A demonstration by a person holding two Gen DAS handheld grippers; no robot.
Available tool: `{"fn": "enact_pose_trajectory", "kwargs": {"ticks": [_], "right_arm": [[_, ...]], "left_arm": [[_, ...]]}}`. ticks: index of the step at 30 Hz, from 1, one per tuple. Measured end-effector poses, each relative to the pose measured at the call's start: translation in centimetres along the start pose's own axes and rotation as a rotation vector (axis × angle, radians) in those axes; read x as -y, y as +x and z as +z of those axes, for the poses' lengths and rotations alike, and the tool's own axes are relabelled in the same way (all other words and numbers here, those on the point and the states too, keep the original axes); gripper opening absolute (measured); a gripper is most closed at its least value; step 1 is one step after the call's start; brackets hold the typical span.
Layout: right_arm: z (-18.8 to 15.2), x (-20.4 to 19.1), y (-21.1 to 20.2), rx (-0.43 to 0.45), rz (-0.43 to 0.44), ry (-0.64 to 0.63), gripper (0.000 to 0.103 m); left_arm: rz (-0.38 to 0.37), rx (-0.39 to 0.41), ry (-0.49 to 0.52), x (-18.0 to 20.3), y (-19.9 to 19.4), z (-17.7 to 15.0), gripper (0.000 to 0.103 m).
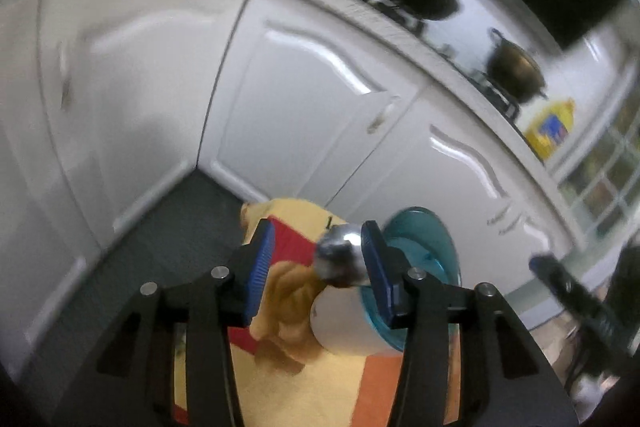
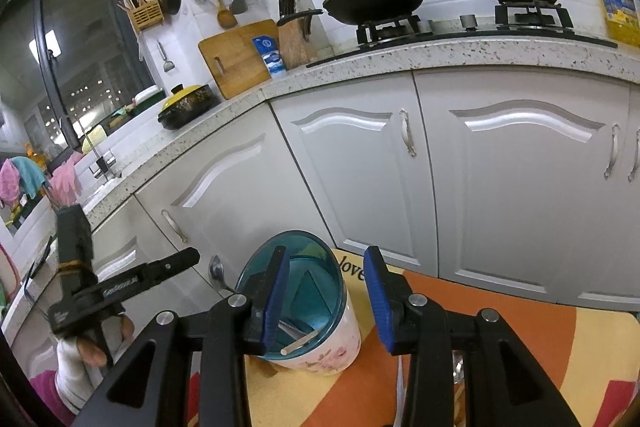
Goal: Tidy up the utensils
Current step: 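Drop the spoon and chopstick into the teal-lidded cup, opening both tools, then move both tools away from the cup down toward the utensils on the mat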
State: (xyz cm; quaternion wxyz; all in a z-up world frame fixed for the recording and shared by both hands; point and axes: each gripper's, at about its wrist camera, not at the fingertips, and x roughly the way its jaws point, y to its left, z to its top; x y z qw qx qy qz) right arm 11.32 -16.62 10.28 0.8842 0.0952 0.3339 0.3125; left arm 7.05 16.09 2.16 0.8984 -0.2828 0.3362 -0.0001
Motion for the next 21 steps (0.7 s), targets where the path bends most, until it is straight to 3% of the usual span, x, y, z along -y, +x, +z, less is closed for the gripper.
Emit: {"fn": "enact_pose_trajectory", "kwargs": {"ticks": [8,14,17,21], "right_arm": [[-0.2,-0.3,0.1,-0.016,-0.017,-0.030,0.037],[-0.2,-0.3,0.5,-0.023,-0.014,-0.032,0.037],[-0.3,-0.6,0.7,-0.031,-0.013,-0.041,0.037],[-0.3,-0.9,0.6,-0.029,-0.016,-0.049,0.037]], "left_arm": [[-0.151,-0.079,-0.240,-3.6,2.2,0.4,0.044],[-0.210,-0.068,-0.247,-3.3,2.0,0.5,0.045],[-0.253,-0.084,-0.291,-3.3,2.6,0.6,0.047],[-0.305,-0.116,-0.279,-2.1,3.5,0.7,0.047]]}}
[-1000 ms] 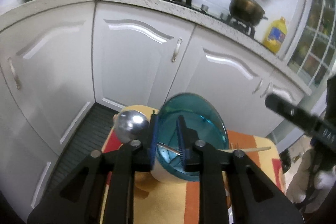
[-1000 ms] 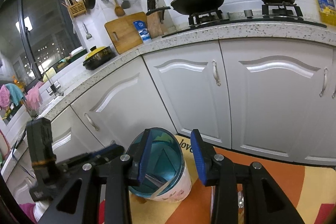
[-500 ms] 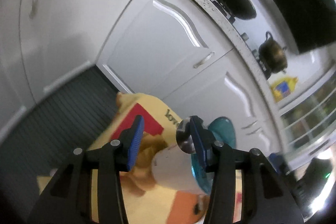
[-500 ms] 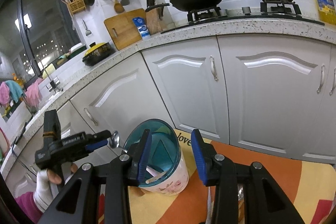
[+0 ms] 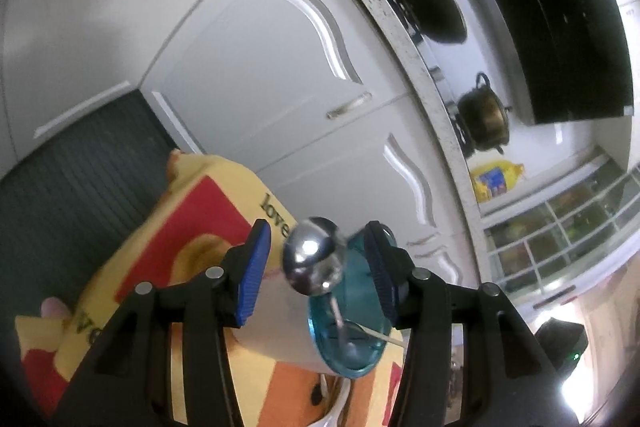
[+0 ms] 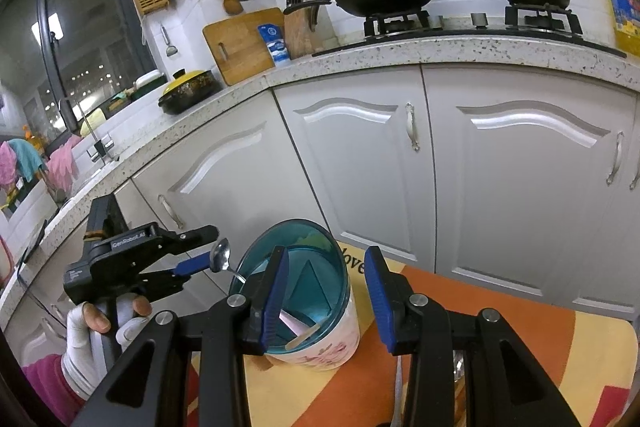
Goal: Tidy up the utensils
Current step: 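Move both tools away from the cup down toward the utensils on the mat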
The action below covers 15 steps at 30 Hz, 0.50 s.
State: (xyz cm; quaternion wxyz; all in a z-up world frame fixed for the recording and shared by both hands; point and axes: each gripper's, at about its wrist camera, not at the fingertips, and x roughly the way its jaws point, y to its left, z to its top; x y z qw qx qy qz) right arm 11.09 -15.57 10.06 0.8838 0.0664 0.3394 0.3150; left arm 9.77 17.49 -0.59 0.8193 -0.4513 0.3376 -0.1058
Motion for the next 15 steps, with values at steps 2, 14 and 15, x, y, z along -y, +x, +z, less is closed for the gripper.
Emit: {"fn": "enact_pose_trajectory", "kwargs": {"ticks": [2,14,15], "right_arm": [[0.0,0.0,-0.2,0.002,-0.008,-0.003,0.038],[-0.2,0.8,-1.3,0.014,-0.024,0.032,0.038],[-0.2,0.8,-1.6,0.015,-0.030,0.028,0.038]], "left_arm": [[-0.021,0.007,0.021,1.0,-0.3,-0.2,0.046],[-0.116,-0.108,0.230,8.8,0.8,-3.1,0.046],[-0.118,-0.123,0.235,9.1,1.2,-3.6,0.046]]}}
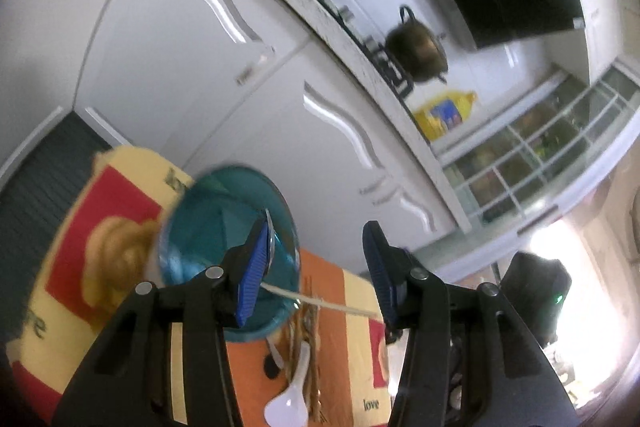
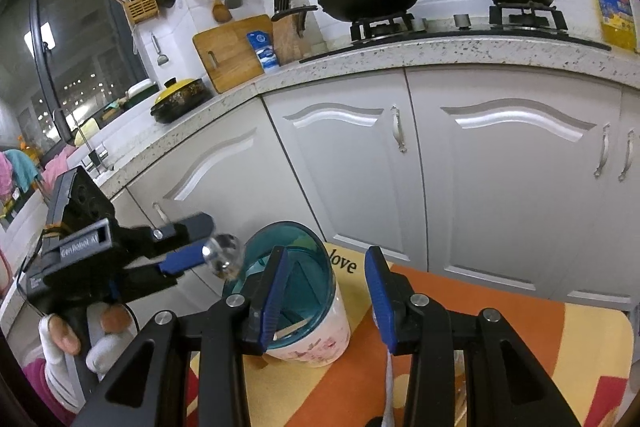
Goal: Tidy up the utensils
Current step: 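Move both tools away from the cup down toward the utensils on the mat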
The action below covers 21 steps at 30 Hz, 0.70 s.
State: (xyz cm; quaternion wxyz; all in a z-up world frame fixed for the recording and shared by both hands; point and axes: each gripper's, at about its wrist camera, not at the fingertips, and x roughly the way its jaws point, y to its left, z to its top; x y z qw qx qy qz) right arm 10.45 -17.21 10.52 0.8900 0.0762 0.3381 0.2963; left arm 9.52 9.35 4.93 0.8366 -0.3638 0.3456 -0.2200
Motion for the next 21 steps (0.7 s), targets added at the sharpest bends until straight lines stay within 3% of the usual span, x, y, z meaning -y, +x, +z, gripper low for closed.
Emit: {"fn": "enact_pose_trajectory", "kwargs": {"ticks": [11,21], "right_arm": [[-1.0,2.6,-3.7,0.003,-0.058,0.049,0.040],[-4.6,5.7,-5.9,-0.067,-0.135,0.091,0.041]], "left_arm": [[0.042,0.005,0.096,3.2,-1.0,-1.0,0.048],[0.199,-0.009,0.306,6.4,-1.6,-4.9,0.048]]}}
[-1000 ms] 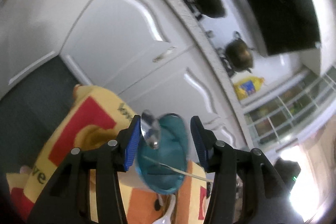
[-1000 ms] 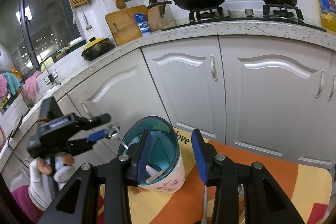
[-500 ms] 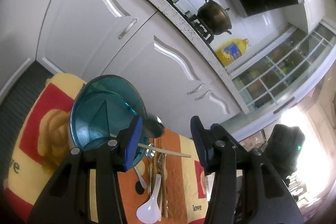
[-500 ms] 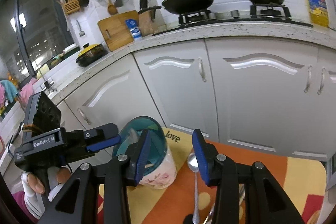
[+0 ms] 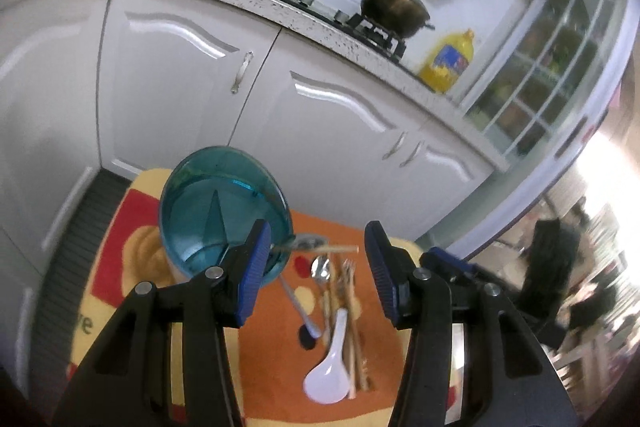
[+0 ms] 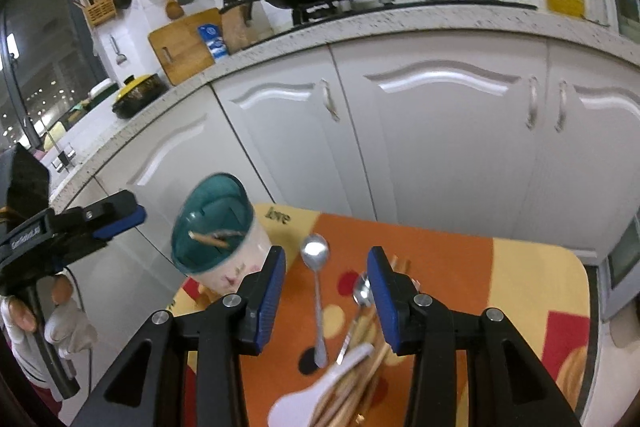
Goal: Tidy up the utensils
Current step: 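Move both tools away from the cup down toward the utensils on the mat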
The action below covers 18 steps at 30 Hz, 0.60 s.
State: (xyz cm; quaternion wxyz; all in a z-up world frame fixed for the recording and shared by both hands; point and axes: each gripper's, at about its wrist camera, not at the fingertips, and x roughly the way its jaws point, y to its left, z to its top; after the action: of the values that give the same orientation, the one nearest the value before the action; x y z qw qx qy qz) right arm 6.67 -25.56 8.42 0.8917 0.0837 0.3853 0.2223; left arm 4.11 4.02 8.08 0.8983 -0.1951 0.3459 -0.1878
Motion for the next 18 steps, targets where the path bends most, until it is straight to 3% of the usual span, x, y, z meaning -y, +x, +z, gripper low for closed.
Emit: {"fn": "enact_pose_trajectory", "kwargs": {"ticks": [9,12,18], "right_arm": [[-2.6,1.0,0.8,-0.094,0.002,0.008,0.038],[-3.8,0.3,2.8,-0.153,0.035,-0.010,0.027],[-6.3,-2.9,10.0,-0.316,0.019,-0.113,0.022]], "left_arm": [[0.082,-0.051,0.071,1.4,1.3,-3.4,0.048],[0.109,-0.072,0.071,1.0,1.8,-4.5,0.048],[0.166,-0.095,0.071,-0.3,2.0,-5.9,0.048]]}}
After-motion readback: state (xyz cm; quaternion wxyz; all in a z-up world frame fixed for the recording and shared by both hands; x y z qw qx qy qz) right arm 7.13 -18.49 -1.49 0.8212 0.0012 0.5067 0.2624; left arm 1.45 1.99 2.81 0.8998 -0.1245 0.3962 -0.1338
